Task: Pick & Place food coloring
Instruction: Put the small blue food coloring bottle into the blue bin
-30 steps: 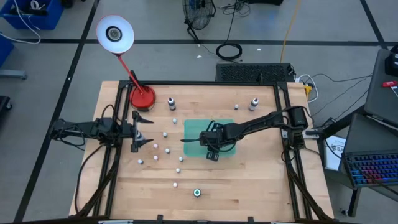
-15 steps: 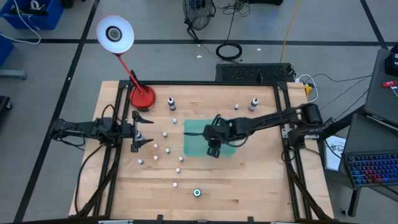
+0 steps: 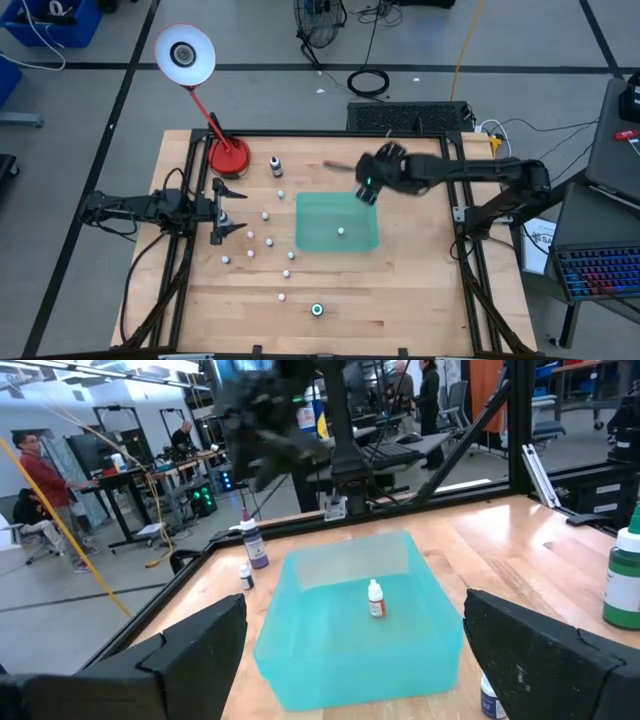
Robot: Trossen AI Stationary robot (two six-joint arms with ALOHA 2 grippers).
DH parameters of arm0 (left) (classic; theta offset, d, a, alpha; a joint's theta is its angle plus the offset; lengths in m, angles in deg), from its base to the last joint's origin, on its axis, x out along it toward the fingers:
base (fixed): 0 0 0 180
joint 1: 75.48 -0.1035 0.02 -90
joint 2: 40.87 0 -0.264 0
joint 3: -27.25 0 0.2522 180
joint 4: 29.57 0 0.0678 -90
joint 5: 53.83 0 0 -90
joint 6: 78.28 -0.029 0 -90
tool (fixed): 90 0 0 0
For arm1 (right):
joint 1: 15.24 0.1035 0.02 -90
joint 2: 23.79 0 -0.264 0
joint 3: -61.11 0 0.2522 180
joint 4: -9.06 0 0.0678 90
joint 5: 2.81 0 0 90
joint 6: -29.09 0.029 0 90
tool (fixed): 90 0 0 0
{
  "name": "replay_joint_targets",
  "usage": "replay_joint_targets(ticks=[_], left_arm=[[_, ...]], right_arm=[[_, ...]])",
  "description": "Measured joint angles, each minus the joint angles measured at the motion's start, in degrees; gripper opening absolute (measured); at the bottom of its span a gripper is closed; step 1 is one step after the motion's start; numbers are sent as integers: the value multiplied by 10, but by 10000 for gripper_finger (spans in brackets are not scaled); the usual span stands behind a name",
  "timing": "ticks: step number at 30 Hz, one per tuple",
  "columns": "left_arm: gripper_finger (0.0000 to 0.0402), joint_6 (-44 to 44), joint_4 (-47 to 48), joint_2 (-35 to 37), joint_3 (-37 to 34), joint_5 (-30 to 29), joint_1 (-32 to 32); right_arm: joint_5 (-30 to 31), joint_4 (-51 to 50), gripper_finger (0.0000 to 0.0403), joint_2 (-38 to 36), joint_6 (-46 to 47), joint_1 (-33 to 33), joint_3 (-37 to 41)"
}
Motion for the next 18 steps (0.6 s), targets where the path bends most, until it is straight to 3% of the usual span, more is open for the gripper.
replay_joint_targets(ticks=[2, 9, 18], left_arm=[[365, 0, 0, 0, 0, 0, 0], [365, 0, 0, 0, 0, 0, 0], [365, 0, 0, 0, 0, 0, 0]], right_arm=[[-7, -6, 222, 1, 5, -39, 0], [-139, 46, 244, 13, -1, -132, 47], [-155, 157, 232, 12, -17, -182, 165]])
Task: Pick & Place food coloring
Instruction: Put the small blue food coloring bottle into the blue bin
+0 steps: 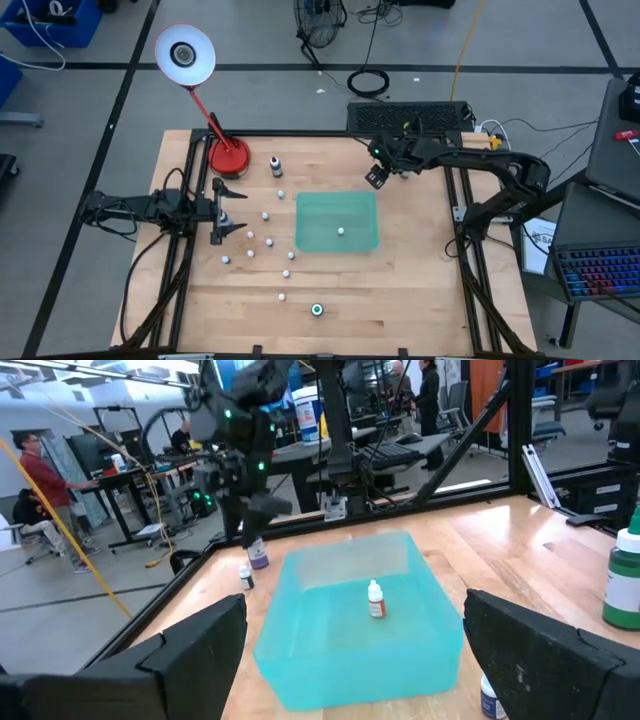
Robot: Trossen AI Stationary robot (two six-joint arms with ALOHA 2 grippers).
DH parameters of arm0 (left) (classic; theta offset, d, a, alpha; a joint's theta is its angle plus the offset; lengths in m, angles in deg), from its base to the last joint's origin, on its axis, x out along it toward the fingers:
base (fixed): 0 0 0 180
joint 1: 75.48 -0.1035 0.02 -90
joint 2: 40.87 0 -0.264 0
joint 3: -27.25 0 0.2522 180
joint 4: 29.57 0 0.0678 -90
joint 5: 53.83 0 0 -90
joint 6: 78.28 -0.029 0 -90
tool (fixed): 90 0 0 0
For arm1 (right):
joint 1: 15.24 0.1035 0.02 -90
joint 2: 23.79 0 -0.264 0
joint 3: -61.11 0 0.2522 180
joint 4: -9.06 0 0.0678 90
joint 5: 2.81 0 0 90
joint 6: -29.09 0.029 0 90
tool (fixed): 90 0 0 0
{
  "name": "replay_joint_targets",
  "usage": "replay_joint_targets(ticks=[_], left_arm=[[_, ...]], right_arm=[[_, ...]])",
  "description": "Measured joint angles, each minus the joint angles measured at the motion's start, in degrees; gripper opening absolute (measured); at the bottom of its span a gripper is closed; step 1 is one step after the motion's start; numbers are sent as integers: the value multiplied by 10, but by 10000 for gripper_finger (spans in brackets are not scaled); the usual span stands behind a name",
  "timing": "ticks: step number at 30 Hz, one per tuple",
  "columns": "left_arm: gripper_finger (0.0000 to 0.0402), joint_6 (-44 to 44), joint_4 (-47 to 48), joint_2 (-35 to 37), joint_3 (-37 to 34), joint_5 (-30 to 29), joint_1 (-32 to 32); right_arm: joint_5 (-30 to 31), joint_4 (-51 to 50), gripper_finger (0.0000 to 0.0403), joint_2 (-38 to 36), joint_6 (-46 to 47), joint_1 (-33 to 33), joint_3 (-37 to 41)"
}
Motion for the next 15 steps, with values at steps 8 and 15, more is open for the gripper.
replay_joint_targets(ticks=[8, 15], left_arm=[[365, 0, 0, 0, 0, 0, 0], [365, 0, 0, 0, 0, 0, 0]], right_arm=[[-55, 117, 232, 0, -1, -11, 83], [-55, 149, 227, 0, -14, -14, 99]])
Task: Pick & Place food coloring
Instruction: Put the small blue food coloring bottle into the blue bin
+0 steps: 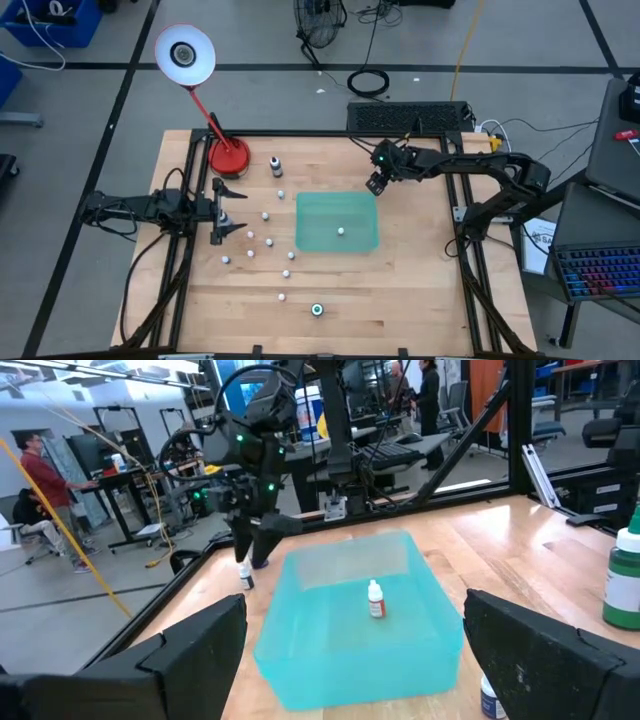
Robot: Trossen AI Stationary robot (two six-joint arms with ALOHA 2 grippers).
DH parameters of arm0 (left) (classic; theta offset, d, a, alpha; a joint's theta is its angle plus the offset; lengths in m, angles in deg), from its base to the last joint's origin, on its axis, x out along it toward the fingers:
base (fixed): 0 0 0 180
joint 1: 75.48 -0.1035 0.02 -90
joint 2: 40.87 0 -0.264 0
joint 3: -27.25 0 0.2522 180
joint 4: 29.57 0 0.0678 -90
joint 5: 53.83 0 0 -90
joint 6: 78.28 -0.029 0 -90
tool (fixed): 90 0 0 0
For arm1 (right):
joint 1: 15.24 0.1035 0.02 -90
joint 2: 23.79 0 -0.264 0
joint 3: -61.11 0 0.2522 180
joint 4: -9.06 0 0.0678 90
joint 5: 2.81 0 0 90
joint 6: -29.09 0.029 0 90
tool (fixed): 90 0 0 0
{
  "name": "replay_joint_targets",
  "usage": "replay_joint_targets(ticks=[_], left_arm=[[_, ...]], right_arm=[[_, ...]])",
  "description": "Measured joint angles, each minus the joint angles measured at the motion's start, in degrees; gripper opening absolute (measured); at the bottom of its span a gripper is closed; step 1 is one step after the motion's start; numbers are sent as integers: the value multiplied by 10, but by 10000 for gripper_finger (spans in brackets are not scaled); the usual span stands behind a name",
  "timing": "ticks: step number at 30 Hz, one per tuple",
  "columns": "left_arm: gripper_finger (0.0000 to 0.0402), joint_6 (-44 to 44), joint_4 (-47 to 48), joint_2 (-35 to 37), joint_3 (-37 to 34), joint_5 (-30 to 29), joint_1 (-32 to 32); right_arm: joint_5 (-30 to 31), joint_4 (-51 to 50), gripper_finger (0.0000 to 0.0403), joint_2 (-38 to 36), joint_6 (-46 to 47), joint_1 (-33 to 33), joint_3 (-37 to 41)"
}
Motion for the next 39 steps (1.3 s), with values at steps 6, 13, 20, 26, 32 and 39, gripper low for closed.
replay_joint_targets(ticks=[6, 13, 20, 26, 32, 39], left_arm=[[365, 0, 0, 0, 0, 0, 0], [365, 0, 0, 0, 0, 0, 0], [365, 0, 0, 0, 0, 0, 0], [365, 0, 0, 0, 0, 0, 0], [365, 0, 0, 0, 0, 0, 0], [365, 0, 0, 0, 0, 0, 0]], right_arm=[[0, 3, 226, 7, -12, -14, 0], [0, 4, 226, 22, -17, -20, 0], [-3, 8, 226, 22, -22, -20, 0], [-29, 8, 212, 22, -23, -19, 0], [-29, 9, 170, 22, -23, -19, 0], [-27, 8, 111, 23, -26, -20, 0]])
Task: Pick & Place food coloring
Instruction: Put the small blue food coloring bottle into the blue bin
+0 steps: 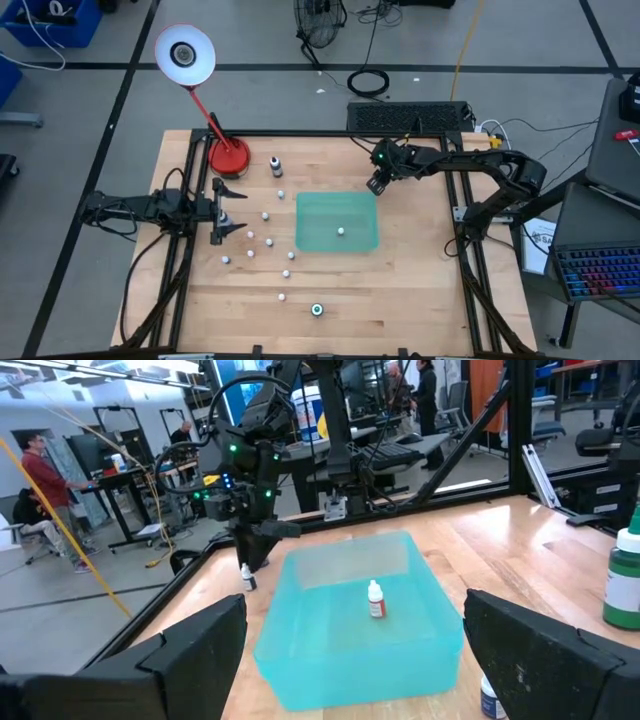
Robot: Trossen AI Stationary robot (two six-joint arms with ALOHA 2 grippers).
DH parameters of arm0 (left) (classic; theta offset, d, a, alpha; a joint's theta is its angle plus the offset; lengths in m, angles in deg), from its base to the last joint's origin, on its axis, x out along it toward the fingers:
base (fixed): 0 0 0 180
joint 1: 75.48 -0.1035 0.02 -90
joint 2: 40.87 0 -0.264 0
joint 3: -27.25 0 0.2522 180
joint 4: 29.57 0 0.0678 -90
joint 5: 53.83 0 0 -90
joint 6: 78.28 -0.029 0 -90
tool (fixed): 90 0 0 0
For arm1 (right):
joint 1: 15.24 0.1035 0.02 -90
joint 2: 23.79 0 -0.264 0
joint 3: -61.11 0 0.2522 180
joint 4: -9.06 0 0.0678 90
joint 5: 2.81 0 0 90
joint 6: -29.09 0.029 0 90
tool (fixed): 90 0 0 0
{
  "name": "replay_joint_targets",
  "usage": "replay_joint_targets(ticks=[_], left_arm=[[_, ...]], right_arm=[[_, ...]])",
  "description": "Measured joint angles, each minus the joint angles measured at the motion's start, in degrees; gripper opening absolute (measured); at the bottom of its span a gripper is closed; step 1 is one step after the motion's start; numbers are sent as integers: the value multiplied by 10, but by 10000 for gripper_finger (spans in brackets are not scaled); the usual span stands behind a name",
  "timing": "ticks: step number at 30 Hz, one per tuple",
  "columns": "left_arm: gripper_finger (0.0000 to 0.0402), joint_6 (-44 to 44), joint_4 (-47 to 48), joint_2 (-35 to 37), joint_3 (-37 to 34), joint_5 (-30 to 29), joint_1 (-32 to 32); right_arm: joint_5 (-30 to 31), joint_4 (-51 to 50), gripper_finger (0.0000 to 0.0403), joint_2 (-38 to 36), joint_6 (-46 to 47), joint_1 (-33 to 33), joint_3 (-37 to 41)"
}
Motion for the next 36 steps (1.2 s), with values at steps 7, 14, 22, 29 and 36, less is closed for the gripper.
replay_joint_targets(ticks=[7, 14, 22, 29, 36], left_arm=[[365, 0, 0, 0, 0, 0, 0], [365, 0, 0, 0, 0, 0, 0], [365, 0, 0, 0, 0, 0, 0], [365, 0, 0, 0, 0, 0, 0], [365, 0, 0, 0, 0, 0, 0]], right_arm=[[1, 1, 35, 0, -18, 0, 0], [1, 12, 27, 0, -45, 0, 0], [15, -2, 27, -39, -48, 26, -31], [33, -18, 27, -87, -56, 112, -91], [66, -40, 27, -73, -47, 254, -180]])
